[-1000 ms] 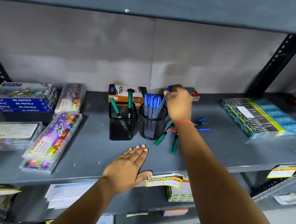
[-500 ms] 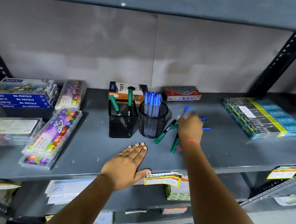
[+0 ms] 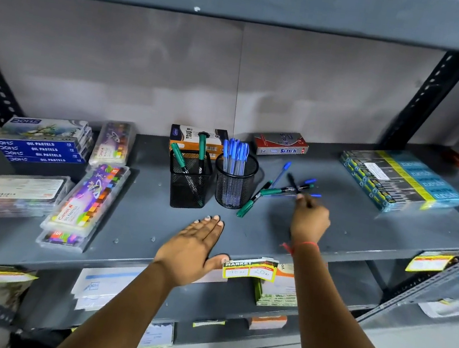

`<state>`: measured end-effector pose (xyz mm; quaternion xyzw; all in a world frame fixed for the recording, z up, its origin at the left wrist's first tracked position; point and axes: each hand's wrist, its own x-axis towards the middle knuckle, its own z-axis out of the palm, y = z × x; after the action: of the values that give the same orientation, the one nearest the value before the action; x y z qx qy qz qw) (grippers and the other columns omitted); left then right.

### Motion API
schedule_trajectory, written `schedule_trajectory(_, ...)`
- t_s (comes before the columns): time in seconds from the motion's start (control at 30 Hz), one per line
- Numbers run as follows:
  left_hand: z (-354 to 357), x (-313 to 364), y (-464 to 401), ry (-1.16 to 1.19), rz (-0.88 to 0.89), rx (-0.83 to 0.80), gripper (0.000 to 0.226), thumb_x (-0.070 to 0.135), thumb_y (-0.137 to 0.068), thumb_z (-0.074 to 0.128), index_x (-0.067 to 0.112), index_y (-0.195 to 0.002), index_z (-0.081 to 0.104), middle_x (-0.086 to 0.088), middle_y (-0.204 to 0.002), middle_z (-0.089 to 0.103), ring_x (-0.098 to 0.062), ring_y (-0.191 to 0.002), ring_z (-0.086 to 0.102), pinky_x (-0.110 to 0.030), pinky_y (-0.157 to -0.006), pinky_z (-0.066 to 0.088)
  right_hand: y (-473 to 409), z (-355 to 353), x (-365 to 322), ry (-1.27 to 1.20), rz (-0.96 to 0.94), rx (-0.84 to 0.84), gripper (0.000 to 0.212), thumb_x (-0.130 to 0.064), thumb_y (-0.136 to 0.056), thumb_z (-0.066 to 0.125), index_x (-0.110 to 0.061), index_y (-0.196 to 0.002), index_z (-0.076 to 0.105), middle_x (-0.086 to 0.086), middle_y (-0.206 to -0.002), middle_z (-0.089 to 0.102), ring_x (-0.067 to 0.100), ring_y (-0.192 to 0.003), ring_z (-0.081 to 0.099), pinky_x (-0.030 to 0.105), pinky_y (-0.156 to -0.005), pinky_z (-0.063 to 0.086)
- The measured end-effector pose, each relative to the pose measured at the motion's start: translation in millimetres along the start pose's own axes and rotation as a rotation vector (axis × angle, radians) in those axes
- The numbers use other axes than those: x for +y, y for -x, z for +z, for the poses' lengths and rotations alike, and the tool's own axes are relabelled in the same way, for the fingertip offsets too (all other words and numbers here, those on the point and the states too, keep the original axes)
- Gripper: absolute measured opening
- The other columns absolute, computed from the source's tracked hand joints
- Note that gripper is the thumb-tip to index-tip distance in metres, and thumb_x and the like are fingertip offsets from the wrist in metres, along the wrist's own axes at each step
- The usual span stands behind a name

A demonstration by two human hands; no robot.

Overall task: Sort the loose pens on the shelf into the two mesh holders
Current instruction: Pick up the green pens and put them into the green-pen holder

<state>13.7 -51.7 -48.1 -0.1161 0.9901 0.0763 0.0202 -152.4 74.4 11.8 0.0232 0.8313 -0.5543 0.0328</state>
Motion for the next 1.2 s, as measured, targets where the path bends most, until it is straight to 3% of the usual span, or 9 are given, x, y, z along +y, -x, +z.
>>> schedule_trajectory(0.1, -1, -7, 8, -0.011, -0.007, -0.012, 0.119, 0.077, -0.049, -0.034, 0.014, -0.145, -0.002, -0.005, -0.157, 0.001, -0.016, -0.143, -0.001, -0.022, -0.107, -0.011, 1, 0, -22, -0.218, -0.087, 0.078, 0.030, -0.008, -0.095, 0.049, -0.001, -0.121, 0.063, 0.027, -0.114, 0.066, 0.037, -0.105, 0.061, 0.029, -0.086, 0.044)
schedule_trajectory(0.17, -2, -13, 15, -0.010, -0.030, -0.016, 0.118, 0.076, -0.049, -0.033, 0.015, -0.145, -0.003, -0.004, -0.157, -0.001, -0.015, -0.143, -0.002, -0.023, -0.107, -0.011, 1, 7, -40, -0.338, -0.154, 0.003, 0.031, 0.000, -0.092, 0.048, 0.001, -0.119, 0.063, 0.020, -0.091, 0.061, 0.026, -0.076, 0.059, 0.028, -0.074, 0.044)
schedule_trajectory(0.23, -2, -21, 23, -0.012, -0.060, -0.014, 0.117, 0.077, -0.049, -0.033, 0.016, -0.145, -0.003, -0.003, -0.157, -0.002, -0.015, -0.143, -0.003, -0.023, -0.108, -0.010, 7, 19, -58, -0.376, -0.231, -0.131, 0.033, 0.002, -0.091, 0.050, 0.000, -0.121, 0.062, 0.011, -0.089, 0.054, 0.011, -0.066, 0.048, 0.028, -0.074, 0.042)
schedule_trajectory(0.33, -5, -32, 32, -0.024, -0.101, -0.007, 0.117, 0.078, -0.050, -0.031, 0.016, -0.145, -0.003, -0.003, -0.157, -0.001, -0.015, -0.143, -0.002, -0.023, -0.108, -0.010, 25, 39, -76, -0.329, -0.318, -0.270, 0.036, 0.004, -0.086, 0.057, -0.004, -0.121, 0.062, 0.005, -0.095, 0.060, 0.016, -0.082, 0.055, 0.030, -0.087, 0.048)
schedule_trajectory(0.43, -7, -35, 35, -0.020, -0.119, 0.006, 0.118, 0.078, -0.050, -0.031, 0.015, -0.145, -0.001, -0.004, -0.157, 0.001, -0.016, -0.143, 0.000, -0.023, -0.107, -0.010, 42, 58, -87, -0.221, -0.409, -0.318, 0.036, 0.004, -0.085, 0.059, -0.008, -0.120, 0.058, 0.005, -0.089, 0.059, 0.018, -0.077, 0.053, 0.009, -0.064, 0.046)
schedule_trajectory(0.6, -4, -34, 35, -0.008, -0.116, 0.022, 0.117, 0.077, -0.052, -0.029, 0.014, -0.145, 0.000, -0.005, -0.157, 0.002, -0.016, -0.143, 0.000, -0.023, -0.107, -0.010, 54, 81, -110, 0.081, -0.591, -0.361, 0.043, -0.001, -0.088, 0.055, -0.011, -0.128, 0.042, 0.020, -0.097, 0.063, 0.035, -0.090, 0.063, 0.044, -0.082, 0.054)
schedule_trajectory(0.87, -3, -35, 34, -0.029, -0.112, 0.036, 0.111, 0.074, -0.056, -0.027, 0.013, -0.145, -0.001, -0.006, -0.157, 0.002, -0.016, -0.143, 0.000, -0.023, -0.107, -0.012, 52, 113, -121, 0.431, -0.699, -0.434, 0.039, -0.003, -0.092, 0.049, -0.008, -0.130, 0.042, 0.026, -0.106, 0.065, 0.042, -0.098, 0.063, 0.044, -0.078, 0.052)
schedule_trajectory(1.1, -3, -31, 33, -0.001, -0.089, 0.032, 0.111, 0.077, -0.060, -0.023, 0.011, -0.145, 0.003, -0.008, -0.157, 0.004, -0.018, -0.143, 0.002, -0.025, -0.109, -0.010, 34, 108, -97, 0.229, -0.602, -0.336, 0.033, -0.002, -0.092, 0.042, -0.005, -0.121, 0.056, 0.024, -0.109, 0.068, 0.036, -0.099, 0.065, 0.042, -0.087, 0.053)
schedule_trajectory(1.2, -4, -15, 23, 0.009, -0.067, 0.016, 0.089, 0.072, -0.080, 0.001, 0.011, -0.145, 0.000, -0.008, -0.157, 0.000, -0.017, -0.143, -0.002, -0.025, -0.110, -0.008, 21, 92, -83, 0.014, -0.497, -0.172, 0.027, -0.001, -0.091, 0.046, -0.004, -0.113, 0.062, 0.020, -0.106, 0.070, 0.032, -0.095, 0.065, 0.030, -0.081, 0.049)
